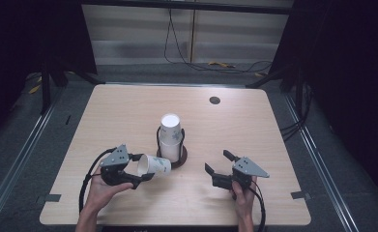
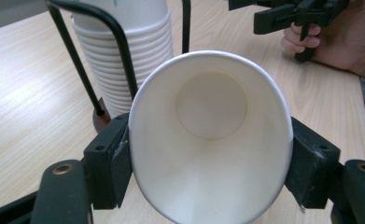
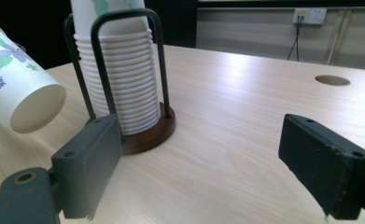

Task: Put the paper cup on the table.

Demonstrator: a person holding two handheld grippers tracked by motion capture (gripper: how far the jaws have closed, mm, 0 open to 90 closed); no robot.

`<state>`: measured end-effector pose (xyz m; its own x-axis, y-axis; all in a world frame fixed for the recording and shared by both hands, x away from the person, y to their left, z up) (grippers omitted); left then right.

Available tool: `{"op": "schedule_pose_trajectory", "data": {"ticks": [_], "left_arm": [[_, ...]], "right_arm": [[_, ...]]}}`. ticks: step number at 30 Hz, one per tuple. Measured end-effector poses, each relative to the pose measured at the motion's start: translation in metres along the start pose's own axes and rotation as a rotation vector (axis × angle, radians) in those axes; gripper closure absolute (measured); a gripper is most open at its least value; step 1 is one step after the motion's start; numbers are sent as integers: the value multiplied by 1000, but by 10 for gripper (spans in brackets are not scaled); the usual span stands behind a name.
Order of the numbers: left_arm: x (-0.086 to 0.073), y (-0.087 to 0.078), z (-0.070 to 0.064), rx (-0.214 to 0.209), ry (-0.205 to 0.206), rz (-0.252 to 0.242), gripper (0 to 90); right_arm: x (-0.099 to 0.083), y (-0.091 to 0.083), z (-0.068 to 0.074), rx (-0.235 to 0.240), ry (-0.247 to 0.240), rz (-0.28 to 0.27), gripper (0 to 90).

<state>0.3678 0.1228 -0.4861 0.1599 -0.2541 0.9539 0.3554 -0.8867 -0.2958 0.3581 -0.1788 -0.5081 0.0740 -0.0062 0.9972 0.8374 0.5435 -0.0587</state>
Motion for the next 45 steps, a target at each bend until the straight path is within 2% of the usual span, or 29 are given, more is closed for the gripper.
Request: {"op": "schedule_pose_trajectory", "data": {"ticks": [4, 5, 6, 7, 10, 13, 18, 20, 22, 24, 26, 30, 31, 33, 36, 37, 40, 41, 45], "left_arm": [[-3, -3, 4, 21, 3, 38, 276], [-3, -5, 6, 34, -16, 44, 276], [-3, -5, 6, 34, -16, 44, 275], [-4, -7, 8, 33, -21, 49, 275], [-6, -11, 12, 63, -19, 71, 273], [-4, -15, 16, 75, -19, 78, 273], [3, -25, 25, 106, -48, 55, 272], [5, -27, 28, 112, -43, 62, 272], [6, -29, 32, 137, -47, 80, 269], [7, -30, 34, 131, -48, 92, 267], [9, -32, 38, 133, -68, 91, 266], [11, -33, 52, 162, -76, 163, 267], [11, -33, 56, 168, -96, 168, 267], [12, -34, 63, 181, -88, 202, 268], [16, -33, 68, 162, -107, 189, 268], [16, -33, 70, 160, -108, 196, 268], [18, -34, 79, 195, -96, 248, 268], [21, -33, 82, 190, -100, 258, 268], [26, -31, 88, 194, -102, 271, 268]], "right_arm": [[1, -4, -3, -56, -27, -20, 126], [2, -4, -4, -76, -34, -38, 126], [1, -6, -9, -133, -53, -59, 127], [1, -6, -9, -133, -53, -59, 127], [0, -7, -16, -190, -52, -83, 127], [-2, -7, -17, -207, -59, -79, 129], [-1, -8, -17, -236, -65, -98, 126], [-1, -9, -16, -232, -68, -106, 126], [0, -10, -15, -217, -69, -121, 126], [0, -12, -14, -208, -74, -144, 125], [0, -13, -14, -214, -81, -153, 125], [1, -16, -14, -213, -65, -176, 125], [1, -17, -15, -218, -61, -188, 124], [2, -19, -15, -219, -64, -215, 121], [1, -19, -14, -222, -64, -212, 118], [1, -19, -14, -222, -64, -212, 118], [2, -19, -14, -222, -64, -218, 117], [2, -19, -14, -222, -65, -219, 117], [2, -19, -14, -222, -66, -219, 117]]}}
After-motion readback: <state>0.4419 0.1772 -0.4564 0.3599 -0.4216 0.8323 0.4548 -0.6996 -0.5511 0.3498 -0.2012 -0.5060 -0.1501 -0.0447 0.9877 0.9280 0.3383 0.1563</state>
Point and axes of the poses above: each handheld gripper's, and its own axes: y roughly forward along the jaws, x roughly out of its top, z roughly to its left, the point moved 6 cm from there along y, roughly forward along the jaws, and after that the axes turned 10 degrees about -z, right-handed, at the moved point
